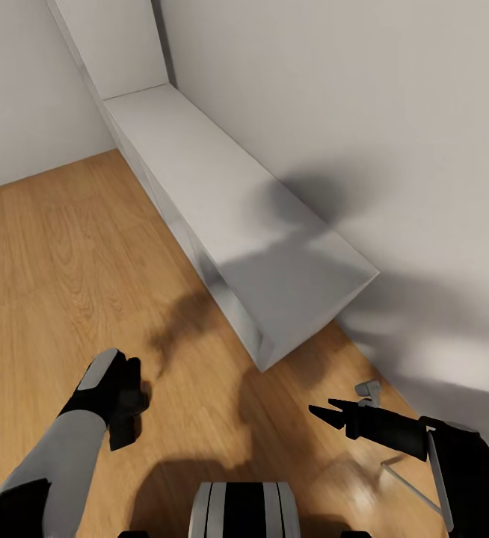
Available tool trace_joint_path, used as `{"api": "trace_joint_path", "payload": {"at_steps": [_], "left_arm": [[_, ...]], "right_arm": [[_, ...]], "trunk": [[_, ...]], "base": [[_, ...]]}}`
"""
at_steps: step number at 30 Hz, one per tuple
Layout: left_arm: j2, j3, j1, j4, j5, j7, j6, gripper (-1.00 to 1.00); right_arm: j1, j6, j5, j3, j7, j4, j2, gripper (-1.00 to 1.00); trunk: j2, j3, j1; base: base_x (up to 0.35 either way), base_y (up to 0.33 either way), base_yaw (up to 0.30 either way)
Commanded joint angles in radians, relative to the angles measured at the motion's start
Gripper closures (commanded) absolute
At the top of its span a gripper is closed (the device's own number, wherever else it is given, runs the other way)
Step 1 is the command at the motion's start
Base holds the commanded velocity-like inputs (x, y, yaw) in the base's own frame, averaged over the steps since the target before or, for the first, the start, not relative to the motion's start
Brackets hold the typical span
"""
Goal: Attach the digital camera to the camera tripod in the bedroom.
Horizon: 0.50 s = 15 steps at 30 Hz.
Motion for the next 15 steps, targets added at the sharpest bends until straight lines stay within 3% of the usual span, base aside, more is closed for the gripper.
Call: {"api": "trace_joint_path", "payload": {"at_steps": [1, 7, 15], "left_arm": [[0.006, 0.0, -0.006, 0.004, 0.009, 0.002, -0.008, -1.0], [0.049, 0.0, -0.081, 0.11, 0.011, -0.001, -0.016, -1.0], [0.052, 0.0, -0.094, 0.126, 0.014, -0.003, -0.014, -1.0]], "right_arm": [[-0.001, 0.006, 0.01, -0.002, 0.01, -0.001, 0.0, -1.0], [-0.001, 0.005, 0.01, -0.002, 0.01, -0.001, 0.0, -1.0], [-0.001, 0.005, 0.011, -0.002, 0.01, -0.001, 0.002, -1.0]], "trunk": [[0.0, -0.001, 0.0], [0.0, -0.001, 0.0], [0.0, -0.001, 0.0]], "base": [[0.0, 0.0, 0.0], [0.0, 0.0, 0.0], [0.0, 0.0, 0.0]]}}
